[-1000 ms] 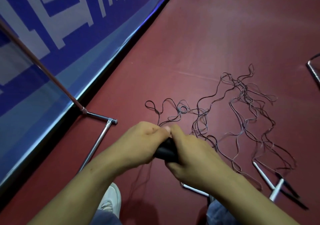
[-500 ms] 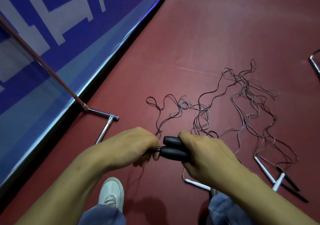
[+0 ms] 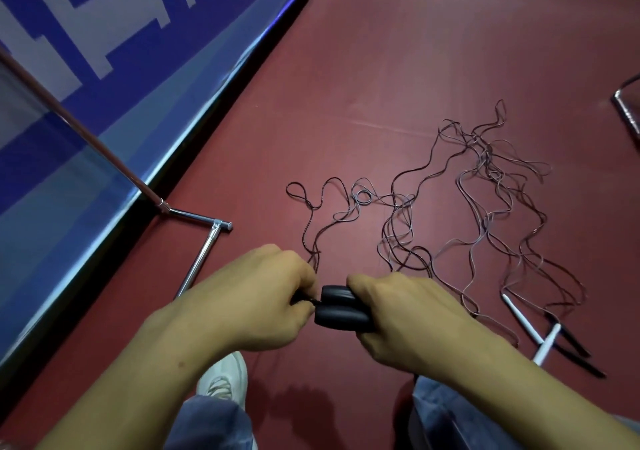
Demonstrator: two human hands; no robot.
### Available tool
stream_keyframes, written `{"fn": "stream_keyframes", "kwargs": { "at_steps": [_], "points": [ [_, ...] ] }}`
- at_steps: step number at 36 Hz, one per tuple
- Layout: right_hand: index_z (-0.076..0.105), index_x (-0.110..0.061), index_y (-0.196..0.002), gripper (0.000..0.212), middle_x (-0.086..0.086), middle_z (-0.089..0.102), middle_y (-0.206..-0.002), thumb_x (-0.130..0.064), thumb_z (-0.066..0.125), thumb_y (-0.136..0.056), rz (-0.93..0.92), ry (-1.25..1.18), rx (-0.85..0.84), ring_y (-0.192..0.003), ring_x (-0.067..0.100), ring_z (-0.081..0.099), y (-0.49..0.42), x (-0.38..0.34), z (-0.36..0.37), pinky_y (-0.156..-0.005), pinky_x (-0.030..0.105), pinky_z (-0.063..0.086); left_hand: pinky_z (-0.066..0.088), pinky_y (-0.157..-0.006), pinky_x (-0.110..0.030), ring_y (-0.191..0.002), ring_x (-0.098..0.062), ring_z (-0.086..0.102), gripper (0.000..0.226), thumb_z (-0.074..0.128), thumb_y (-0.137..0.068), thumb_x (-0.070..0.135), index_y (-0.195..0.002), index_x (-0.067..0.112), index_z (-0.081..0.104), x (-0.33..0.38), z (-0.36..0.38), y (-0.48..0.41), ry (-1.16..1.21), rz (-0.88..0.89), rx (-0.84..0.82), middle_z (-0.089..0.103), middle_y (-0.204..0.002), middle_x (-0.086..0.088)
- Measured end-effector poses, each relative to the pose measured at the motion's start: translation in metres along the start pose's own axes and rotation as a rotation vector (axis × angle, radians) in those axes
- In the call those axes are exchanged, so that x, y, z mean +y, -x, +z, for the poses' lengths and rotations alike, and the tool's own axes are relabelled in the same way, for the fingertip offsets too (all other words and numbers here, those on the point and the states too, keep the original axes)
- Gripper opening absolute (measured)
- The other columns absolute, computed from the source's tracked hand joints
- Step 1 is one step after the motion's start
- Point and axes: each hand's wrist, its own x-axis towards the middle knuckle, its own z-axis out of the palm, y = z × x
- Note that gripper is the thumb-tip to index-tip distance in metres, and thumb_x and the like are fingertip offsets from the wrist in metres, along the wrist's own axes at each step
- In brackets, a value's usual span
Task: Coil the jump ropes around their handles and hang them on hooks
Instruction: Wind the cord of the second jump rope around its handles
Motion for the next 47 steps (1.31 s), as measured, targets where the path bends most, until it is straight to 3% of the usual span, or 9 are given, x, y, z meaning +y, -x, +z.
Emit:
{"fn": "stream_keyframes", "kwargs": {
  "at_steps": [2, 5, 8, 18, 23, 28, 35, 41, 47],
  "points": [
    [0.023, -0.031, -0.09, 0.028, 0.001, 0.062, -0.094, -0.036, 0.05, -0.086, -0.014, -0.003, -0.003, -0.083, 0.035, 0.06, 0.001, 0.0, 0.003, -0.064, 0.034, 0.036, 0.039, -0.052, -0.026, -0.06, -0.015, 0.053, 0.024, 0.065, -0.088, 0.037, -0.066, 0.03, 0.058, 0.002, -0.001, 0.001, -0.048, -0.019, 0.012, 0.059, -0.063, 0.002],
    [0.025, -0.03, -0.092, 0.028, 0.001, 0.061, -0.093, -0.034, 0.052, -0.086, 0.006, -0.012, -0.017, -0.086, 0.035, 0.061, 0.002, 0.002, 0.004, -0.064, 0.034, 0.036, 0.046, -0.054, -0.033, -0.06, -0.025, 0.056, 0.023, 0.069, -0.088, 0.039, -0.073, 0.022, 0.065, 0.0, -0.002, -0.001, 0.071, -0.073, -0.009, 0.059, -0.063, -0.003],
    [0.025, -0.03, -0.091, 0.029, -0.001, 0.055, -0.084, -0.034, 0.053, -0.084, 0.042, -0.059, -0.01, -0.085, 0.035, 0.059, 0.003, 0.009, 0.002, -0.064, 0.033, 0.035, 0.037, -0.052, -0.029, -0.052, -0.018, 0.041, 0.028, 0.072, -0.089, 0.035, -0.073, 0.014, 0.065, -0.006, -0.002, -0.004, 0.227, -0.117, -0.032, 0.05, -0.054, 0.0],
    [0.023, -0.031, -0.091, 0.027, 0.003, 0.061, -0.084, -0.034, 0.05, -0.09, 0.018, -0.04, 0.005, -0.078, 0.039, 0.059, 0.005, 0.016, 0.004, -0.06, 0.037, 0.039, 0.038, -0.062, -0.029, -0.058, -0.011, 0.045, 0.022, 0.076, -0.088, 0.034, -0.069, 0.023, 0.072, -0.021, -0.003, -0.005, 0.414, -0.18, -0.041, 0.051, -0.058, 0.006],
    [0.021, -0.032, -0.087, 0.03, -0.005, 0.043, -0.071, -0.033, 0.05, -0.093, 0.019, -0.1, -0.033, -0.07, 0.032, 0.046, 0.007, 0.019, 0.0, -0.057, 0.037, 0.029, 0.034, -0.057, -0.026, -0.055, -0.008, 0.041, 0.024, 0.076, -0.088, 0.026, -0.067, 0.017, 0.07, -0.015, -0.005, -0.004, 0.486, -0.126, -0.018, 0.048, -0.055, 0.007],
    [0.023, -0.033, -0.087, 0.031, -0.003, 0.052, -0.08, -0.031, 0.053, -0.095, -0.007, -0.196, -0.091, -0.073, 0.029, 0.049, 0.009, 0.013, 0.0, -0.061, 0.039, 0.035, 0.03, -0.056, -0.024, -0.056, -0.009, 0.038, 0.023, 0.065, -0.076, 0.038, -0.065, 0.018, 0.067, -0.006, -0.011, -0.002, 0.618, -0.033, -0.04, 0.045, -0.056, 0.005],
    [0.025, -0.03, -0.093, 0.027, -0.01, 0.036, -0.075, -0.029, 0.051, -0.094, -0.042, -0.089, -0.056, -0.074, 0.028, 0.043, 0.006, 0.006, -0.002, -0.063, 0.035, 0.028, 0.031, -0.052, -0.017, -0.051, -0.004, 0.038, 0.024, 0.07, -0.092, 0.017, -0.07, 0.009, 0.068, -0.004, -0.013, -0.002, 0.626, -0.063, -0.043, 0.048, -0.052, 0.011],
    [0.025, -0.029, -0.094, 0.036, -0.004, 0.061, -0.094, -0.061, 0.041, -0.099, -0.082, 0.012, 0.002, -0.079, 0.035, 0.059, 0.007, -0.005, 0.003, -0.062, 0.036, 0.031, 0.033, -0.054, -0.019, -0.051, -0.005, 0.04, 0.023, 0.071, -0.091, 0.02, -0.069, 0.013, 0.07, -0.004, -0.009, -0.002, 0.521, -0.135, -0.042, 0.048, -0.054, 0.008],
    [0.027, -0.024, -0.098, 0.022, 0.001, 0.064, -0.098, -0.038, 0.043, -0.101, -0.098, 0.059, -0.035, -0.08, 0.036, 0.062, 0.011, -0.018, 0.012, -0.061, 0.039, 0.032, 0.039, -0.059, -0.027, -0.053, -0.006, 0.043, 0.021, 0.073, -0.091, 0.028, -0.074, 0.016, 0.07, -0.008, -0.002, -0.002, 0.444, -0.113, -0.051, 0.052, -0.056, 0.01]
  ]
}}
